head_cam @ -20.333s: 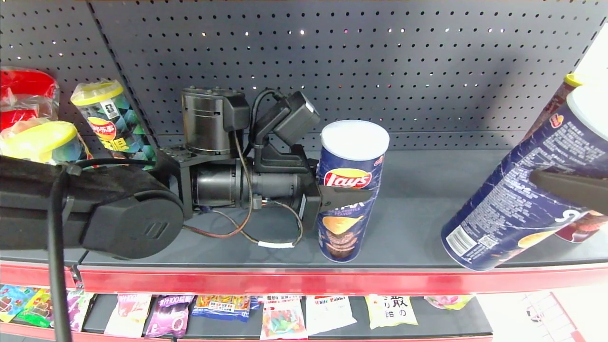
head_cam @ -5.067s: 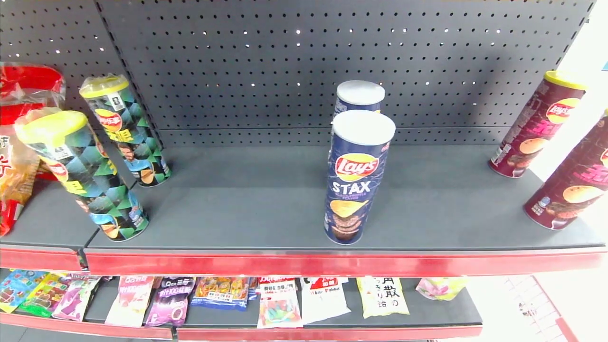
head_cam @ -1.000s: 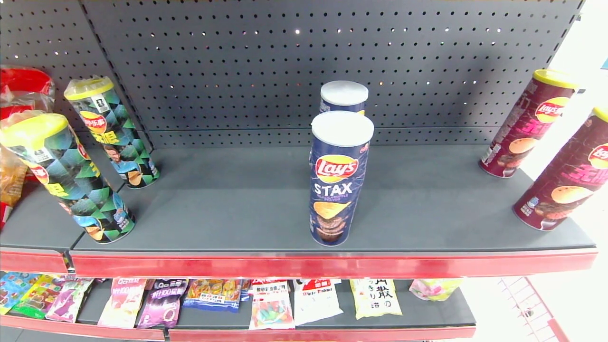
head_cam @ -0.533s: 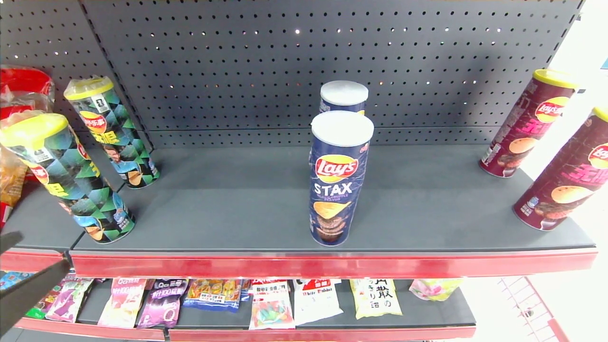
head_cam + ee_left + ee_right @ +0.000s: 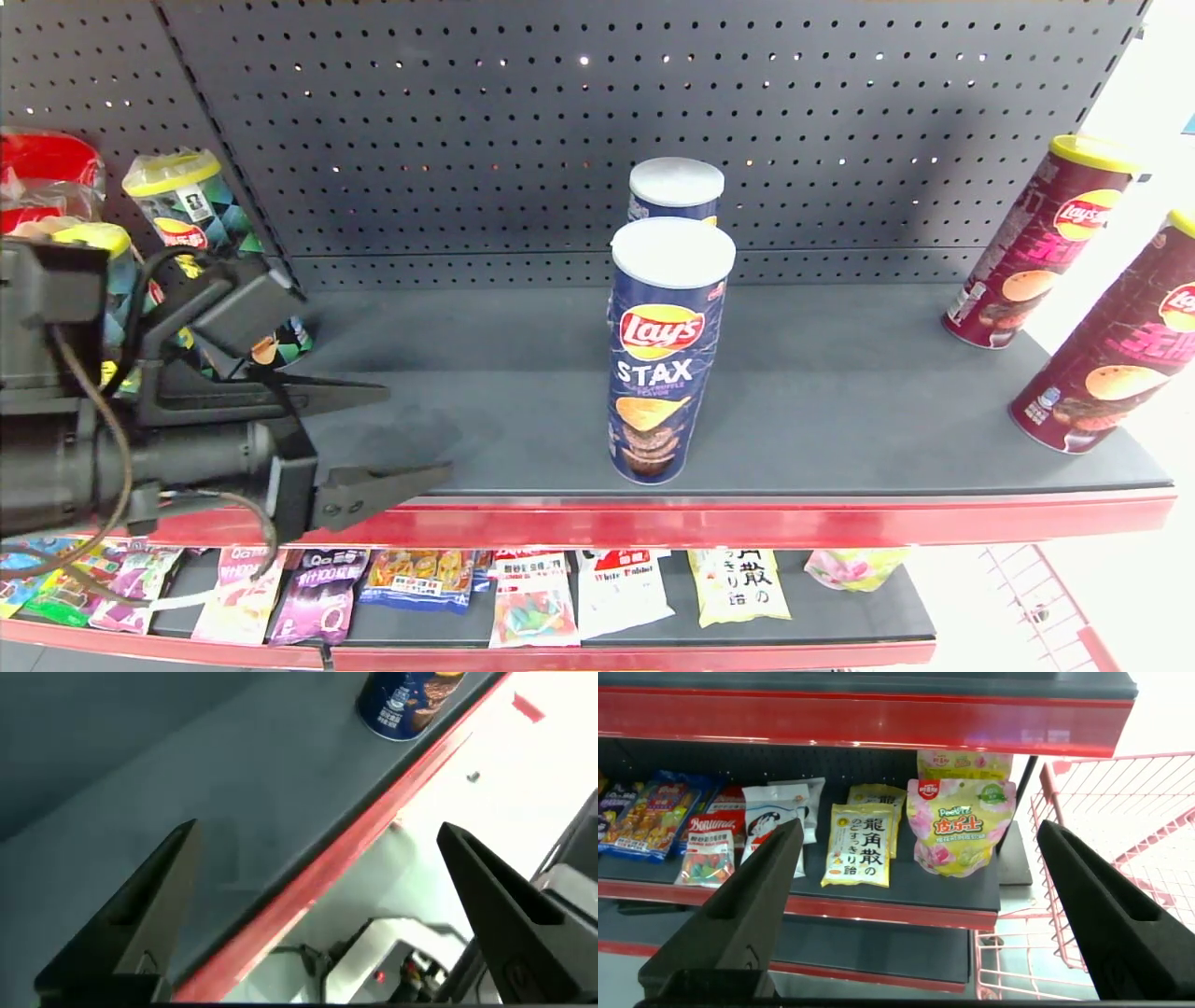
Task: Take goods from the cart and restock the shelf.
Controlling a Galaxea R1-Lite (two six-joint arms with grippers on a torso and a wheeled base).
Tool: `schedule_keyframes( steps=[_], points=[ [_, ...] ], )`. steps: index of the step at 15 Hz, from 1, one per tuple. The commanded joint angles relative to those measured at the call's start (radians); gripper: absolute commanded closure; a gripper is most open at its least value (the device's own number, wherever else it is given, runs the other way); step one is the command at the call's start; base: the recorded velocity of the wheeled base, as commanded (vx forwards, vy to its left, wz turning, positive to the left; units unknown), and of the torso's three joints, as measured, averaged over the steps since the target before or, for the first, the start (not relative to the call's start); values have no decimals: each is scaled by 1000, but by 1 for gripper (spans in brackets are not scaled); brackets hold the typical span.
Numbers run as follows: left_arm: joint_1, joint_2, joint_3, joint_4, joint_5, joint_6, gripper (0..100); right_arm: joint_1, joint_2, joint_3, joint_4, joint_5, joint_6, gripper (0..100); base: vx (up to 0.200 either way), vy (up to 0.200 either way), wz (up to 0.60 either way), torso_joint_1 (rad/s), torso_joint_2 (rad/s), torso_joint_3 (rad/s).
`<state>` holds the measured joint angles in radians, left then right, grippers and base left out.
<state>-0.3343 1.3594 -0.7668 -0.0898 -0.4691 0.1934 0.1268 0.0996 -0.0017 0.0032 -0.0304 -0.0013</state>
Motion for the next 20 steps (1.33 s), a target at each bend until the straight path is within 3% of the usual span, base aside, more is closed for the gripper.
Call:
schedule_keyframes(
  steps=[1,5,8,12,14,20],
  points=[
    [-58,161,-71,1,17,21,0,1,2,0,0,0,0,0,0,0,0,0,0,0],
    [-112,253,-132,-1,66,69,0,1,0,0,0,1,0,0,0,0,0,0,0,0],
    [-147,307,-180,-1,78,72,0,1,0,0,0,0,0,0,0,0,0,0,0,0],
    [-155,359,-223,-2,99,74,0,1,0,0,0,0,0,0,0,0,0,0,0,0],
    [-167,394,-261,-2,139,77,0,1,0,0,0,0,0,0,0,0,0,0,0,0],
    [-197,434,-292,-2,141,78,0,1,0,0,0,1,0,0,0,0,0,0,0,0]
  ],
)
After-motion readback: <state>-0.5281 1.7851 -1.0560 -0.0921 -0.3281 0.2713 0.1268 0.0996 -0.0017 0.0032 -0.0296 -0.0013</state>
